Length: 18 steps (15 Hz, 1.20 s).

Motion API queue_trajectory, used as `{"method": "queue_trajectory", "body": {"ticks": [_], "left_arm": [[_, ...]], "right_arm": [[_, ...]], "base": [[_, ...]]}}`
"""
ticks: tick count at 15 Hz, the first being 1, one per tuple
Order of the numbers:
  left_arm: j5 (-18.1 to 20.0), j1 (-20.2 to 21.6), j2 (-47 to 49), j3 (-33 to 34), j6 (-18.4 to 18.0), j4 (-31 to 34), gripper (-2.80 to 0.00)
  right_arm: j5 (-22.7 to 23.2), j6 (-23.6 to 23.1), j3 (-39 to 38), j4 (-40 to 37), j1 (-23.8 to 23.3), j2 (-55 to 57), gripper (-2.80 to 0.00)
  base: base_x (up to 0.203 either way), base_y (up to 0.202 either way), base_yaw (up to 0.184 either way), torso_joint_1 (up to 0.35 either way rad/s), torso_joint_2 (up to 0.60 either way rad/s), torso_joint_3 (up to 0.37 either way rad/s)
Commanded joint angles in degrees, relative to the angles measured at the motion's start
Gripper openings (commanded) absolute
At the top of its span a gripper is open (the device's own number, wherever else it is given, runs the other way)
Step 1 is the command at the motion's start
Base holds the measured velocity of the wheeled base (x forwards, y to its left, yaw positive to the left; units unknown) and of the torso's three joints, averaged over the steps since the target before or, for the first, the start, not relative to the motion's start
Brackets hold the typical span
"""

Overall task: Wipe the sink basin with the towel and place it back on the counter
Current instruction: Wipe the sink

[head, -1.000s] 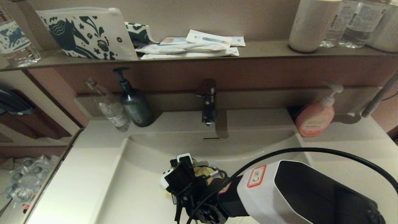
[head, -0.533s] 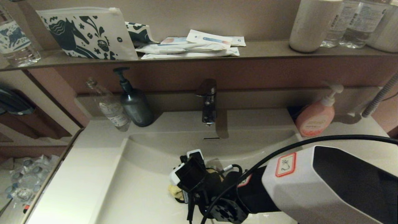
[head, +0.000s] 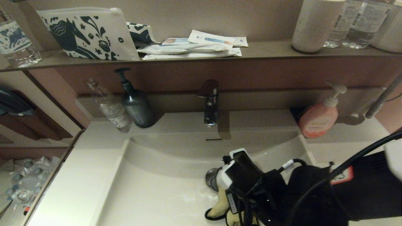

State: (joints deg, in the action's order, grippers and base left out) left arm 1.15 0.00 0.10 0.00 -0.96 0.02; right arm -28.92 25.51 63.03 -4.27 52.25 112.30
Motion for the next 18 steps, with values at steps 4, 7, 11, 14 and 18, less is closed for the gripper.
{"method": "queue_trajectory", "body": {"ticks": [4, 7, 11, 14, 18], "left_arm": [[0.01, 0.00, 0.08, 0.00, 0.00, -0.02, -2.80], [0.07, 0.00, 0.08, 0.00, 0.00, -0.02, -2.80], [0.00, 0.00, 0.08, 0.00, 0.00, -0.02, -2.80], [0.03, 0.00, 0.08, 0.00, 0.00, -0.02, -2.80], [0.00, 0.00, 0.08, 0.00, 0.00, -0.02, -2.80]], "right_arm": [[-1.80, -0.41, -2.15, -0.11, -10.46, -12.15, -2.80], [-1.85, -2.19, 0.28, 3.24, -15.78, -11.08, -2.80], [-2.08, -2.38, 6.29, 12.60, -18.69, -2.98, -2.80], [-2.71, -2.40, 15.37, 15.40, -18.77, 4.88, -2.80], [-4.76, -3.28, 31.31, 15.70, -18.69, 17.27, -2.80]], "base": [[0.000, 0.000, 0.000, 0.000, 0.00, 0.000], [0.000, 0.000, 0.000, 0.000, 0.00, 0.000], [0.000, 0.000, 0.000, 0.000, 0.00, 0.000], [0.000, 0.000, 0.000, 0.000, 0.00, 0.000], [0.000, 0.000, 0.000, 0.000, 0.00, 0.000]]}}
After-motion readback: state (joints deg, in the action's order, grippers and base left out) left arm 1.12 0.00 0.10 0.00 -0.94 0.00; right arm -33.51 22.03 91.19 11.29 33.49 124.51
